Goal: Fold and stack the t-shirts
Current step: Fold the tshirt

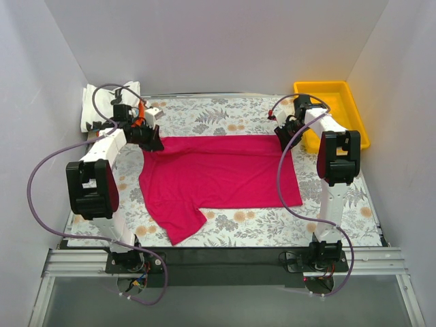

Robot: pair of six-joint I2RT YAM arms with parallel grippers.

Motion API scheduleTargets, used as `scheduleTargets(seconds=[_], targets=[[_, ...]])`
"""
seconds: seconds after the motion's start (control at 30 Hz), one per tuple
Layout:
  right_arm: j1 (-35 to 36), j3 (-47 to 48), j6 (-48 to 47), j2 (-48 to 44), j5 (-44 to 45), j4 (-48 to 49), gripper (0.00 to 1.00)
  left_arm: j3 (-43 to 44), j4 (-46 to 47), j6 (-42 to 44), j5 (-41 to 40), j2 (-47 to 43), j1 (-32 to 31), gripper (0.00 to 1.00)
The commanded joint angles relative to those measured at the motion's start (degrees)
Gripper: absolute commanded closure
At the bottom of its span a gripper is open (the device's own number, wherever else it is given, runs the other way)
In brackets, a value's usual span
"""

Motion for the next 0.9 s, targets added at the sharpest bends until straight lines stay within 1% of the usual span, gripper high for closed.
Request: scheduleTargets(seconds=[0.0, 0.1, 0.33, 0.37, 0.4, 0.43, 0.5, 0.53, 0.57, 0.6, 0.63, 0.67, 0.7, 0.73, 0.83, 0.87], targets=[[-0.3, 1.0, -1.9, -1.8, 2.1, -1.6, 0.75, -6.1, -6.6, 10.9, 3.7, -3.6, -0.1, 1.0], [-0.4, 0.8, -2.1, -2.0, 2.2, -2.0, 0.75, -10.7, -8.7, 16.9, 4.1, -5.2, -0.1, 1.0], [-1.0, 0.7, -2.7, -2.2, 2.5, -2.3, 0.76, -16.7, -9.2, 24.6, 5.2, -7.9, -0.2, 1.0], [-1.0, 0.6, -2.8, -2.3, 2.6, -2.4, 0.76, -17.0, -9.1, 24.9, 4.7, -7.9, -0.2, 0.96], [-1.0, 0.6, -2.9, -2.3, 2.7, -2.6, 0.76, -17.2, -8.5, 24.3, 4.3, -7.9, -0.2, 0.88], [-1.1, 0.6, -3.0, -2.4, 2.7, -2.6, 0.76, -16.5, -8.0, 22.8, 3.7, -7.7, -0.3, 0.83], [-1.1, 0.4, -3.4, -2.7, 2.7, -2.9, 0.76, -14.9, -8.2, 20.8, 4.6, -7.4, -0.2, 0.75], [-1.2, 0.4, -3.5, -2.9, 2.7, -3.1, 0.76, -12.6, -7.5, 17.8, 6.5, -7.3, -0.2, 0.73], [-1.1, 0.4, -3.5, -3.1, 2.6, -3.2, 0.76, -11.6, -7.6, 16.7, 7.8, -7.0, -0.2, 0.71], [-1.2, 0.3, -3.6, -3.3, 2.5, -3.4, 0.76, -10.3, -7.5, 15.7, 8.8, -6.6, -0.3, 0.6], [-1.2, 0.3, -3.6, -3.4, 2.4, -3.6, 0.76, -9.5, -4.8, 13.7, 8.8, -6.3, -0.7, 0.6], [-1.1, 0.3, -3.5, -3.8, 2.1, -3.8, 0.76, -9.1, -2.5, 11.3, 6.9, -5.6, -1.9, 0.59], [-1.2, 0.5, -3.5, -3.9, 1.8, -3.9, 0.76, -8.5, -0.6, 7.0, 5.6, -5.2, -2.3, 0.59], [-1.1, 0.7, -3.3, -4.0, 1.6, -4.3, 0.76, -8.4, 3.5, 5.1, 4.2, -4.8, -4.5, 0.59], [-1.1, 1.0, -3.1, -4.2, 0.9, -4.5, 0.76, -7.8, 9.8, 0.1, 0.0, -2.1, -6.9, 0.58], [-1.1, 1.2, -3.0, -4.0, 1.1, -4.5, 0.76, -6.8, 10.0, -0.5, -0.9, -0.8, -7.5, 0.58]])
